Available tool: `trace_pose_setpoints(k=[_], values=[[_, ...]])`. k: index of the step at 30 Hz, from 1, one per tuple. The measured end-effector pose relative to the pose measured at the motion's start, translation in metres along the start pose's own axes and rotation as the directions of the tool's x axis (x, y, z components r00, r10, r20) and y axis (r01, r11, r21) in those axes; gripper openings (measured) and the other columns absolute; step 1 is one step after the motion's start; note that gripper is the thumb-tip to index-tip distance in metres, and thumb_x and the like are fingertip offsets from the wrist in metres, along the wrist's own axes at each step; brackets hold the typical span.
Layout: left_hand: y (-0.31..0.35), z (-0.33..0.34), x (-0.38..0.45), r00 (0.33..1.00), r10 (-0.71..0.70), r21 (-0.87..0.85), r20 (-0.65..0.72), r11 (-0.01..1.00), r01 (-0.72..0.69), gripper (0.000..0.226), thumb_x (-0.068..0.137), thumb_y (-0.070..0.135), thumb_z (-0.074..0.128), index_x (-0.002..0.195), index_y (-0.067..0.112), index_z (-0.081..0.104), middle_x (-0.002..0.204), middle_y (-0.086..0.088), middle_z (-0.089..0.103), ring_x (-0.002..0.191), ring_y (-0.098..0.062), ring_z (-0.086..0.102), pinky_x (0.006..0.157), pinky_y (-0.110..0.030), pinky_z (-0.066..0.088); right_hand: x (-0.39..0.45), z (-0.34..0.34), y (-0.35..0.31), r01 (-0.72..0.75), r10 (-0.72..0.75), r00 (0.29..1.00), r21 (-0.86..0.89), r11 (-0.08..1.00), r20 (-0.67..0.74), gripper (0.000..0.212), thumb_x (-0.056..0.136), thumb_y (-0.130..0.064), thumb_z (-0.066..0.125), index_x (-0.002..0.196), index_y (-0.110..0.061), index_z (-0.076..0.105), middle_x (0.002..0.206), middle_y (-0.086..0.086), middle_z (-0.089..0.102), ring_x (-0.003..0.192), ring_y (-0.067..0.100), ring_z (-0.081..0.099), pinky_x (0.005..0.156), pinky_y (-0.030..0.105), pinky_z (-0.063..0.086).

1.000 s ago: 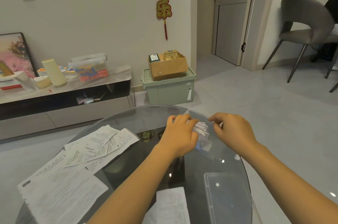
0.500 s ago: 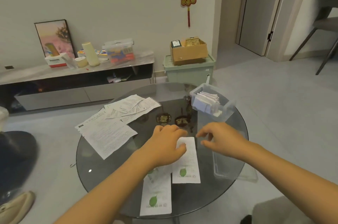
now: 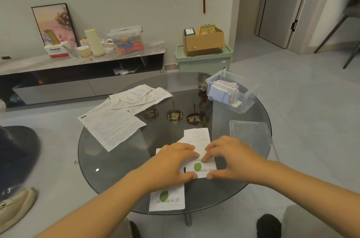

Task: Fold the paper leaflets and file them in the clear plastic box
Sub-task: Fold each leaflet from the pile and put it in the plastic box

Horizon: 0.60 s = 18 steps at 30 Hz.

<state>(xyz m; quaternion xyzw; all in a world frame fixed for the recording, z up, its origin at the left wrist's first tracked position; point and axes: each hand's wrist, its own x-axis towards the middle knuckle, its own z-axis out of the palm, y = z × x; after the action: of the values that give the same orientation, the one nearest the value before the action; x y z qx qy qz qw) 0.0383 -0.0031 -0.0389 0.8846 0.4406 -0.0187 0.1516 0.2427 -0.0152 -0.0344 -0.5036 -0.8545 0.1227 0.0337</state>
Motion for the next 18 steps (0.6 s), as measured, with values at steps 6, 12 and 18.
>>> trace_pose_setpoints(k=[6, 12, 18], values=[[-0.005, 0.007, 0.0, 1.0, -0.01, -0.051, -0.005, 0.999, 0.01, 0.054, 0.088, 0.056, 0.051, 0.138, 0.043, 0.038, 0.151, 0.019, 0.025, 0.138, -0.005, 0.02, 0.116, -0.035, 0.02, 0.007, 0.007, 0.0, -0.047, 0.049, 0.998, 0.068, 0.997, -0.037, 0.029, 0.082, -0.049, 0.063, 0.109, -0.041, 0.063, 0.129, -0.017, 0.048, 0.117, 0.008, 0.038, 0.098, 0.025, 0.033], [-0.005, 0.004, 0.001, 0.999, 0.0, -0.083, -0.054, 0.997, -0.004, 0.061, 0.078, 0.061, 0.061, 0.134, 0.042, 0.045, 0.146, 0.019, 0.031, 0.135, 0.0, 0.022, 0.114, -0.03, 0.018, 0.01, 0.007, -0.001, -0.066, 0.071, 0.995, 0.077, 0.995, -0.066, 0.028, 0.082, -0.05, 0.062, 0.11, -0.042, 0.063, 0.125, -0.017, 0.049, 0.114, 0.008, 0.039, 0.096, 0.024, 0.033], [-0.004, 0.003, 0.006, 0.991, -0.012, -0.126, -0.13, 0.992, -0.004, 0.037, 0.08, 0.057, 0.06, 0.114, 0.043, 0.064, 0.137, 0.021, 0.047, 0.126, 0.003, 0.037, 0.106, -0.019, 0.029, 0.013, 0.006, 0.005, -0.064, 0.071, 0.997, 0.155, 0.986, -0.039, 0.033, 0.08, -0.062, 0.055, 0.103, -0.04, 0.066, 0.116, -0.015, 0.056, 0.11, 0.008, 0.043, 0.094, 0.026, 0.039]])
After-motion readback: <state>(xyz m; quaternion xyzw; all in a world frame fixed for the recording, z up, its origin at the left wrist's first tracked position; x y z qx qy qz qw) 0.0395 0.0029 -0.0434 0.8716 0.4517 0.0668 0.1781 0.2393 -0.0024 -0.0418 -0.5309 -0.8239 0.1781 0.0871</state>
